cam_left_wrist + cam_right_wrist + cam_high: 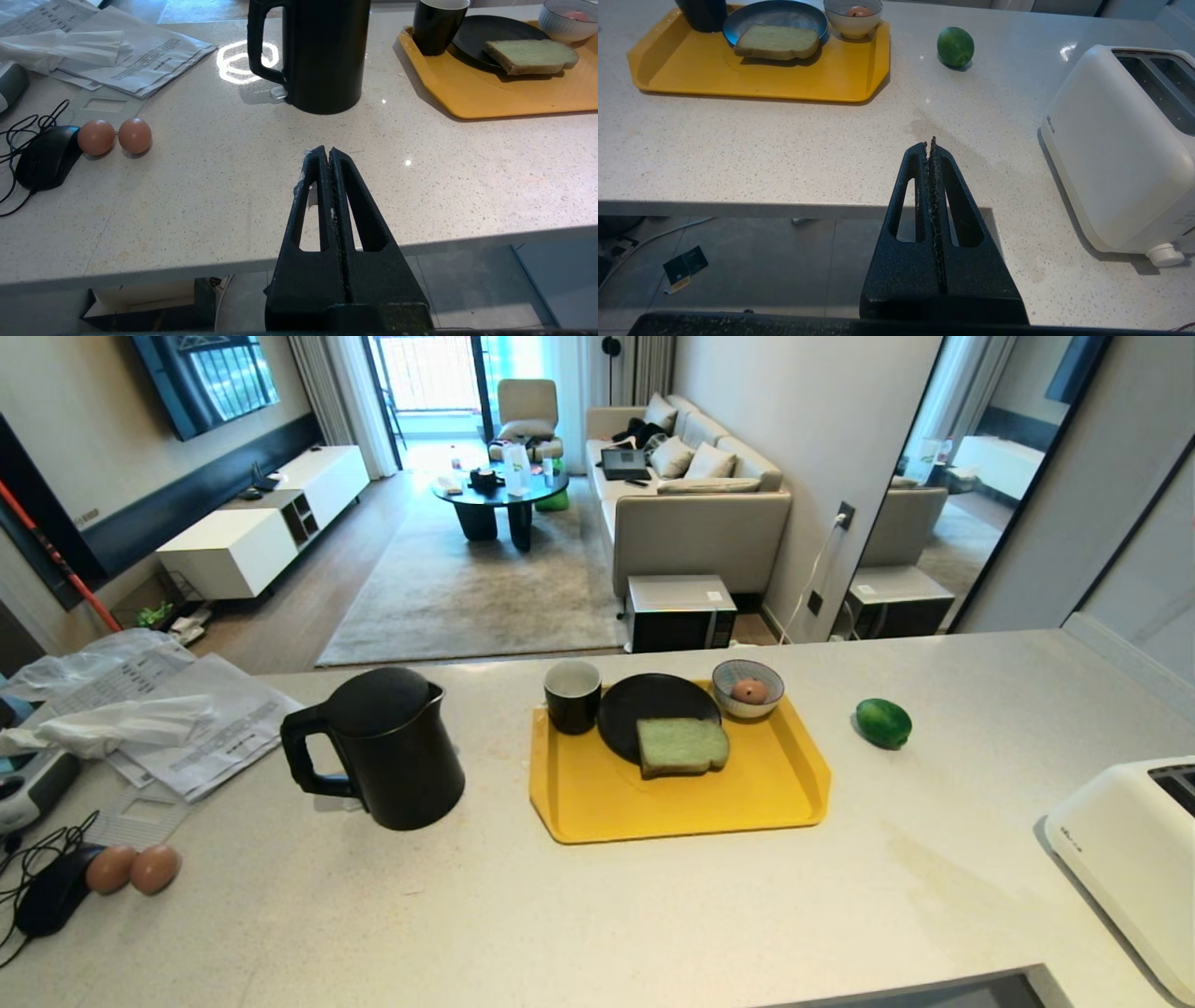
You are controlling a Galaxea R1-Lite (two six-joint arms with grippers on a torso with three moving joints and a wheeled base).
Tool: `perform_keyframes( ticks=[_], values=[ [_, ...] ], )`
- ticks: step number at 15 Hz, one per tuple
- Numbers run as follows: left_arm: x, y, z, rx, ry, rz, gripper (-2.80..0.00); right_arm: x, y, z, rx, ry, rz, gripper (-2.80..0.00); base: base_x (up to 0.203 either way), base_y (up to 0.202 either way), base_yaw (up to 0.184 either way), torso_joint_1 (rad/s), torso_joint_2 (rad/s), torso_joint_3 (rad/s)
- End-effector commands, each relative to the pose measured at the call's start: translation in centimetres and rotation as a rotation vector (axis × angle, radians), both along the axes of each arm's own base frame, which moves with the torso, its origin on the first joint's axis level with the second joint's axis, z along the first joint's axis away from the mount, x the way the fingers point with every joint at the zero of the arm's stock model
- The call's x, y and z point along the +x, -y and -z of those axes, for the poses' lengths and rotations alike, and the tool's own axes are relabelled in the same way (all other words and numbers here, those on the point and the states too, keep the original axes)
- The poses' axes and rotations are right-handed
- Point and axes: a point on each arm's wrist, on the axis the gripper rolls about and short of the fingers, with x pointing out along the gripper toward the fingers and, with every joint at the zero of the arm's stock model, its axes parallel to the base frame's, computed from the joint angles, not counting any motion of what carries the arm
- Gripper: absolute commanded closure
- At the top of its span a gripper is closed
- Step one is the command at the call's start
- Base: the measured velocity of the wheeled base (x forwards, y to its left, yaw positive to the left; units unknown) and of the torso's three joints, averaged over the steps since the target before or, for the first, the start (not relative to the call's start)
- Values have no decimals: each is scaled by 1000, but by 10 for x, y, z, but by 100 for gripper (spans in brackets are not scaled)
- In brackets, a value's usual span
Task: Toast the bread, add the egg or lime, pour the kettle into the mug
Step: Put the fruit on a plate
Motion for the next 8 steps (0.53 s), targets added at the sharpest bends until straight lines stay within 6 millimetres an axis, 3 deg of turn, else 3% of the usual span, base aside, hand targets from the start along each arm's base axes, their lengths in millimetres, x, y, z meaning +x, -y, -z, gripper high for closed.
perform_keyframes(
  ticks=[1, 8],
  values=[
    [0, 0, 0, 1, 0, 0, 0, 0, 0, 0, -1, -1, -1, 0, 0, 0, 0, 0, 0, 0],
    [0, 0, 0, 1, -2, 0, 0, 0, 0, 0, -1, -1, -1, 0, 0, 0, 0, 0, 0, 0]
  ],
)
